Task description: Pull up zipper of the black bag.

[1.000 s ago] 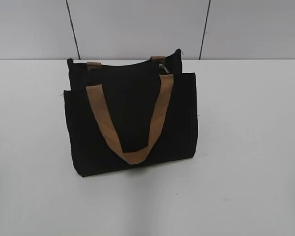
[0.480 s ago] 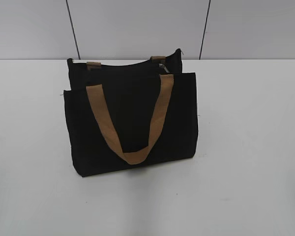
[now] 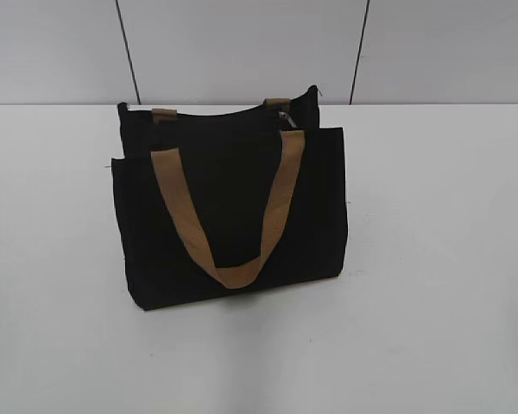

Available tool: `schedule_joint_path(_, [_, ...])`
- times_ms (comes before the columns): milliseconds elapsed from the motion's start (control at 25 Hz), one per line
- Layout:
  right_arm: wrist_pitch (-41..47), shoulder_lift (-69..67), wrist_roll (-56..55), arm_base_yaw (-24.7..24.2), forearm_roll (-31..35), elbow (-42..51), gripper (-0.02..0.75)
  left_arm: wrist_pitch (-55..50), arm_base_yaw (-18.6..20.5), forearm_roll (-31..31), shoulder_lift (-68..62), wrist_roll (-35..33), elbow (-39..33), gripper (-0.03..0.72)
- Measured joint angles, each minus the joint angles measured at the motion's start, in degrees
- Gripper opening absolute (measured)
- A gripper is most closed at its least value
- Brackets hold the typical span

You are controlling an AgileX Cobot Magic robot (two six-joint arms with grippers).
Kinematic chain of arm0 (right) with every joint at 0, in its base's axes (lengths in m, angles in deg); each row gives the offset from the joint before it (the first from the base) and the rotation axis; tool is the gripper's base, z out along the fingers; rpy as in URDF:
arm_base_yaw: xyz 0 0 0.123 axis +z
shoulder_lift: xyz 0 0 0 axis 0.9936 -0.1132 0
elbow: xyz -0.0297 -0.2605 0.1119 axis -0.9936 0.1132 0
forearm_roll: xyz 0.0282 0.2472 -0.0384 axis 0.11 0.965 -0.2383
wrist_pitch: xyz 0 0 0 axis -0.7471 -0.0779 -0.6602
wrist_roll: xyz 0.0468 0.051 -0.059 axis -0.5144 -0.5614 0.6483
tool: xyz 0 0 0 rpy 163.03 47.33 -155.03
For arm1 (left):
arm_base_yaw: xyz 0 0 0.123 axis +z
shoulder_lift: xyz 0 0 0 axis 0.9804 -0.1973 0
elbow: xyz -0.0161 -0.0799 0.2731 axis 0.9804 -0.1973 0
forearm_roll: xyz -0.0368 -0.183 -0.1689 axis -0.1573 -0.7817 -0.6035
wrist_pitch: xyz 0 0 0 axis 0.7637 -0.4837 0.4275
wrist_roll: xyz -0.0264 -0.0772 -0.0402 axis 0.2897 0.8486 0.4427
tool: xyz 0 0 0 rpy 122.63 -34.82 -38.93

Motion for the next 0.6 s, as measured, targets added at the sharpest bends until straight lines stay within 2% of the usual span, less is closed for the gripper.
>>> schedule_joint_path(400, [-0.01, 0.00, 0.00, -11.93, 0.00, 0.00, 0.589, 0.06, 9.56, 0.00, 4.82, 0.00, 0.00, 0.363])
schedule_joint_path(600, [-0.09, 0.00, 0.00, -16.84, 0.07, 0.00, 0.589, 0.05, 10.37, 0.00, 4.87, 0.00, 0.00, 0.348])
